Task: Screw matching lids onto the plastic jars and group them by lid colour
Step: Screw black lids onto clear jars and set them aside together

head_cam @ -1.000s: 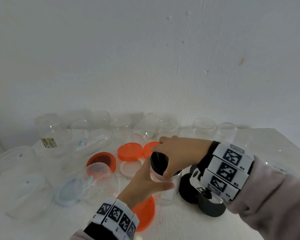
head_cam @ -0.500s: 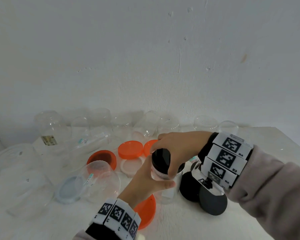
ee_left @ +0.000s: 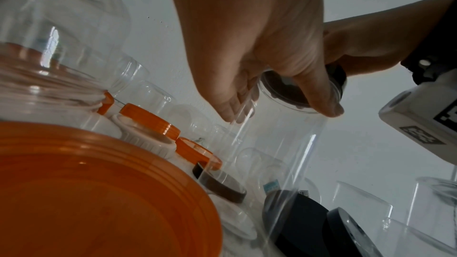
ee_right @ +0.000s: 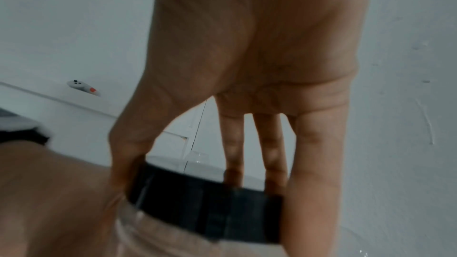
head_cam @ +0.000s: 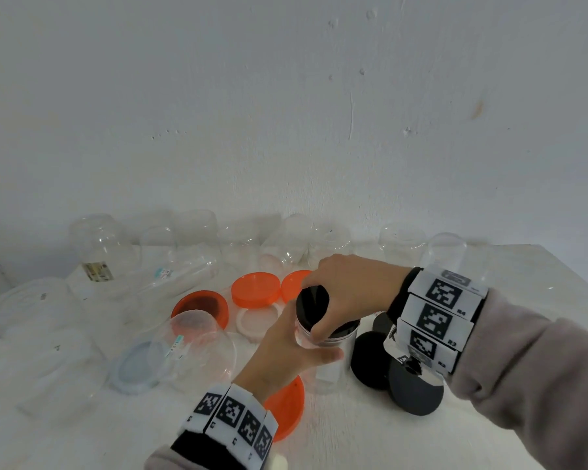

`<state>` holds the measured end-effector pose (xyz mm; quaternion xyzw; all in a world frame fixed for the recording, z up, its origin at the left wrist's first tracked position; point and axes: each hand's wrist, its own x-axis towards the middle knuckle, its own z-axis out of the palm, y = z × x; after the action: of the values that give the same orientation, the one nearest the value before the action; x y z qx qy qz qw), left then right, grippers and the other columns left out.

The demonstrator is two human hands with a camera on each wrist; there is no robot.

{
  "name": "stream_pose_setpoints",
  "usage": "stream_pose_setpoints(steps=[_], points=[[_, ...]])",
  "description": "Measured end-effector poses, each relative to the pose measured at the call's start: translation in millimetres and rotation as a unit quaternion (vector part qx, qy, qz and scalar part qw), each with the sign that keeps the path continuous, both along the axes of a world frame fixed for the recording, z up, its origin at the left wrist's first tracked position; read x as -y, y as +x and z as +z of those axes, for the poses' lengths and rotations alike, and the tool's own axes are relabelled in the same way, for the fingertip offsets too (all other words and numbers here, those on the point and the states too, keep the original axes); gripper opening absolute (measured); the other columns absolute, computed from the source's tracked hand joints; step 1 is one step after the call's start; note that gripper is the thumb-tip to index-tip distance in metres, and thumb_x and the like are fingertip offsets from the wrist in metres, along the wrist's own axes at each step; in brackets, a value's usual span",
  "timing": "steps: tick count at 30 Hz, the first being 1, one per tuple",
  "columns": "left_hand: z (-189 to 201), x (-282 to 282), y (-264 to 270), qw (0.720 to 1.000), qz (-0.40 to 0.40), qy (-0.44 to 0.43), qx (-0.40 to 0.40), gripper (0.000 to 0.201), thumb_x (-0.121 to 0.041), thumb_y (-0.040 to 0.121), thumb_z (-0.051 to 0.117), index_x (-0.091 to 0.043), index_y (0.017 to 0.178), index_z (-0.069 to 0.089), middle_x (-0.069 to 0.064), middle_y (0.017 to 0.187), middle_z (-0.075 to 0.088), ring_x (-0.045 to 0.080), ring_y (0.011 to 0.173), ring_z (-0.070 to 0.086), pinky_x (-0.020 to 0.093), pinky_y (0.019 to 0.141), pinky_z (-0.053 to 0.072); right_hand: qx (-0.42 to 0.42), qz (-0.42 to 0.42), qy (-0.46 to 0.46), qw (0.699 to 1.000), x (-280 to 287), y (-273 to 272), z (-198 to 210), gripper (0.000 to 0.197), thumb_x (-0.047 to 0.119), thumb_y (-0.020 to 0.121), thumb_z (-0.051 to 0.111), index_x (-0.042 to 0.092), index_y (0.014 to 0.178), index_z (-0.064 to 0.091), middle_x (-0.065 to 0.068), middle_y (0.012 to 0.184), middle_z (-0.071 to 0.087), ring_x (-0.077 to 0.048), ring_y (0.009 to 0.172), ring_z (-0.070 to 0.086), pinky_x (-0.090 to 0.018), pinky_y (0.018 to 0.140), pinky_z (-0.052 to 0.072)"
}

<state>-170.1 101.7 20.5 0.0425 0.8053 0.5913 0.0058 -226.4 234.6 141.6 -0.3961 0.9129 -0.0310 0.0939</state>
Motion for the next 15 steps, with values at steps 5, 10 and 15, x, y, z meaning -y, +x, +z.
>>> stream_pose_setpoints(steps=[5, 10, 15], points=[[1, 1, 0, 1.0, -0.009, 0.006, 0.008, 0.08, -0.026, 0.066, 0.087, -0.06, 0.118, 0.038, -0.037, 0.117, 0.055, -0.018, 0.113, 0.047, 0.008, 0.085, 0.039, 0.069, -0.016, 0.035, 0.997, -2, -3, 6, 0.054, 0.056, 0.069, 0.076, 0.033, 0.112, 0.053, 0.015, 0.09, 0.045, -0.007, 0.084, 0.05, -0.019, 0.062, 0.039], [1, 0, 1, 1.0, -0.01, 0.009, 0.005, 0.082, -0.028, 0.063, 0.087, -0.053, 0.124, 0.038, -0.027, 0.123, 0.057, -0.008, 0.119, 0.049, 0.018, 0.099, 0.039, 0.068, 0.02, 0.094, 0.993, 0, -8, 10, 0.08, 0.045, 0.066, 0.081, 0.036, 0.134, 0.041, 0.015, 0.099, 0.039, -0.008, 0.093, 0.045, -0.024, 0.072, 0.043], [1, 1, 2, 1.0, -0.008, 0.009, 0.01, 0.078, -0.024, 0.067, 0.086, -0.058, 0.118, 0.038, -0.033, 0.118, 0.056, -0.016, 0.112, 0.049, 0.008, 0.084, 0.041, 0.045, 0.003, 0.035, 0.998, -3, -8, 4, 0.048, 0.057, 0.062, 0.078, 0.036, 0.095, 0.051, 0.017, 0.083, 0.049, -0.001, 0.073, 0.05, -0.019, 0.057, 0.037]])
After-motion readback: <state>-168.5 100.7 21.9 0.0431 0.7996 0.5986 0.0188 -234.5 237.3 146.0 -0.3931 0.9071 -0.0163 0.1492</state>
